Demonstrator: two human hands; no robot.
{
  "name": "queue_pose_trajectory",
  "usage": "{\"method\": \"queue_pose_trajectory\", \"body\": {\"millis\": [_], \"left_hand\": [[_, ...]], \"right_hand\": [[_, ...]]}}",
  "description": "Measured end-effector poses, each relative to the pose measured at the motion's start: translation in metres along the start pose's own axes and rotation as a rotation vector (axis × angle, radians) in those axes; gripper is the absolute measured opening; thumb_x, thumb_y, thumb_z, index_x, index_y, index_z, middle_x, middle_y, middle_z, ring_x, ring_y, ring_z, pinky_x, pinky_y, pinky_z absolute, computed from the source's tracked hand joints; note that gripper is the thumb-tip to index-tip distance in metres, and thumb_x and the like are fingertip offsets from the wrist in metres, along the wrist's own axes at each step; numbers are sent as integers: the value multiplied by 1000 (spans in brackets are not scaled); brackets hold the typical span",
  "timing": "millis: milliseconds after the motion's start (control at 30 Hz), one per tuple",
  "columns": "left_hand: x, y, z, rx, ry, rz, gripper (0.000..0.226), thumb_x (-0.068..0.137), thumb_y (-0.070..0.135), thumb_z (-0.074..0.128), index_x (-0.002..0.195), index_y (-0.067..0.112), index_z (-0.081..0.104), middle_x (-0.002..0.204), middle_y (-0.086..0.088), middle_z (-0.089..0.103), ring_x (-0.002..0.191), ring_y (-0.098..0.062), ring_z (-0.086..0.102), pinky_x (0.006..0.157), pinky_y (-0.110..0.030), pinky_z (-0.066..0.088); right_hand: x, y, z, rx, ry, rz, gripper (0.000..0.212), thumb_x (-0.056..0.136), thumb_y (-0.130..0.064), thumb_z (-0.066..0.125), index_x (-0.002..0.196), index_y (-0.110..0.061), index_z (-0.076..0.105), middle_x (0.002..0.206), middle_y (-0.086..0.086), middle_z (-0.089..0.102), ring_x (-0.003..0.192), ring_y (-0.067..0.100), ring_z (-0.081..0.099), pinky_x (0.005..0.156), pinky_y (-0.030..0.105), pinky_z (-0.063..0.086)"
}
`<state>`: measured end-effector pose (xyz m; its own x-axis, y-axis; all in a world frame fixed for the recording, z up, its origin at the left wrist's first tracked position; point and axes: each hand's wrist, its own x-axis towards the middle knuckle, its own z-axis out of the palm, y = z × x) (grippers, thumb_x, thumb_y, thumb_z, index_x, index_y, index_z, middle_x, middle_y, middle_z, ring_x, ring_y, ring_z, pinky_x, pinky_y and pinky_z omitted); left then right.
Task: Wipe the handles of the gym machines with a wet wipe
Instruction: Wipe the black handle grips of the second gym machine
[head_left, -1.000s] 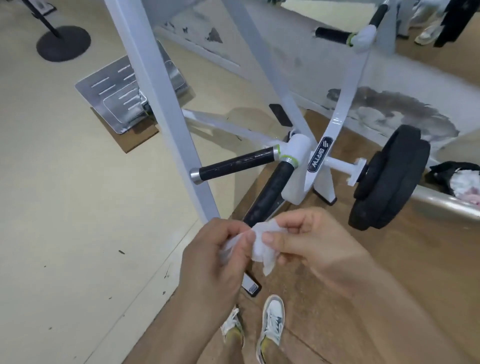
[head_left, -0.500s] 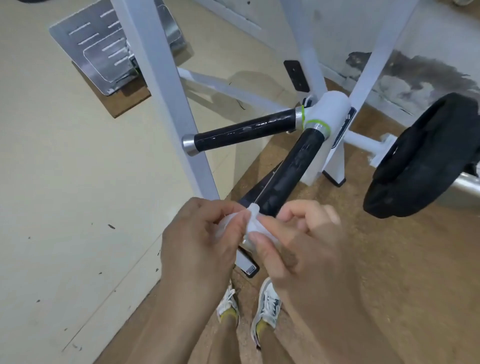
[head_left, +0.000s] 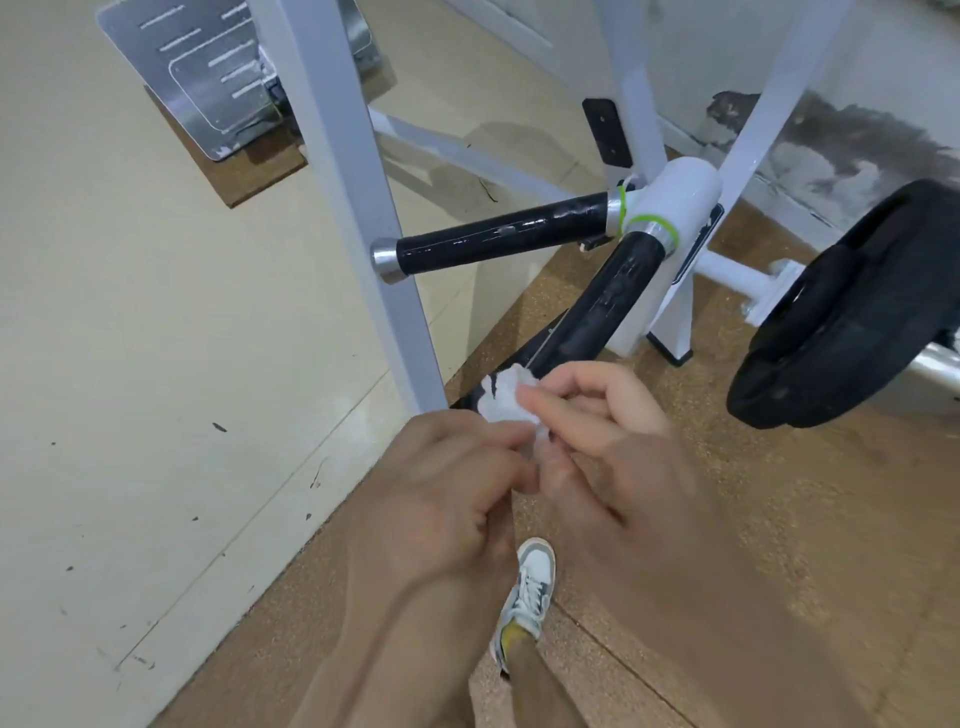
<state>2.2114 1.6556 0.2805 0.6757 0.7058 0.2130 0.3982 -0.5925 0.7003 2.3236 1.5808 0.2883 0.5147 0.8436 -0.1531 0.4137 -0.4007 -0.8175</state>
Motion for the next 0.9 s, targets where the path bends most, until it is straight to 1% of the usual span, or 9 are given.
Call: {"method": "queue_pose_trajectory", "body": {"millis": [133, 233, 300, 367, 500, 567, 700, 833, 900], "left_hand": [[-8, 4, 3, -67, -7, 120, 40, 76, -3, 46, 92, 23, 74, 105, 12, 71, 93, -11, 64, 82, -19, 49], [-12, -9, 0, -280, 17, -84, 38, 81, 4, 57, 101, 36, 63, 113, 21, 65, 102, -5, 63, 80, -33, 54], [-11, -11, 0, -258, 86, -223, 26, 80, 20, 64, 98, 39, 61, 109, 23, 62, 100, -8, 61, 76, -32, 53], [-10, -7, 5, -209, 82, -315, 21, 74, 28, 74, 89, 39, 63, 103, 24, 59, 95, -6, 58, 74, -21, 48], [-11, 3, 13, -108, 41, -267, 16, 71, 37, 66, 87, 39, 65, 103, 24, 55, 100, 2, 48, 83, -4, 34], [-10, 3, 10, -177, 74, -298, 18, 76, 34, 61, 92, 40, 65, 102, 26, 61, 101, 0, 54, 85, -9, 39], [-10, -1, 4, -319, 74, -394, 26, 78, 28, 66, 97, 45, 61, 102, 28, 64, 97, -11, 64, 83, -33, 53], [-10, -1, 5, -366, 69, -476, 27, 74, 29, 68, 96, 44, 63, 96, 19, 68, 89, -5, 67, 78, -30, 54], [-8, -2, 6, -375, 67, -502, 28, 73, 28, 68, 96, 42, 63, 95, 17, 67, 87, -3, 67, 77, -27, 53]], "right_hand": [[6, 7, -21, 19, -97, 30, 27, 92, -33, 55, 114, -27, 69, 111, -15, 49, 94, 9, 58, 82, 18, 47], [16, 2, -21, -97, -84, -28, 41, 82, -48, 57, 109, -21, 71, 103, -14, 49, 81, 8, 58, 71, 16, 50], [18, 0, -16, -173, -62, -63, 33, 81, -41, 67, 107, -21, 72, 98, -14, 51, 72, 7, 58, 65, 21, 52], [19, -1, -11, -264, -31, -149, 22, 82, -27, 71, 103, -23, 73, 92, -14, 56, 67, 4, 57, 62, 26, 54], [26, 3, -9, -252, 95, -207, 25, 78, -6, 61, 93, -20, 75, 84, -9, 61, 64, 6, 57, 58, 25, 51], [27, 5, -8, -263, 148, -204, 24, 80, -7, 57, 94, -16, 75, 86, -6, 59, 63, 6, 55, 56, 23, 48], [12, 2, -4, -342, -22, -234, 31, 88, -24, 53, 114, -14, 68, 95, -3, 50, 68, 8, 51, 60, 24, 50], [28, -1, 0, -326, 2, -304, 20, 83, -16, 54, 85, -6, 72, 85, 3, 54, 61, 18, 52, 51, 36, 50], [32, -1, 3, -370, 2, -326, 21, 80, -16, 53, 83, -7, 71, 84, 3, 55, 64, 19, 53, 51, 37, 50]]}}
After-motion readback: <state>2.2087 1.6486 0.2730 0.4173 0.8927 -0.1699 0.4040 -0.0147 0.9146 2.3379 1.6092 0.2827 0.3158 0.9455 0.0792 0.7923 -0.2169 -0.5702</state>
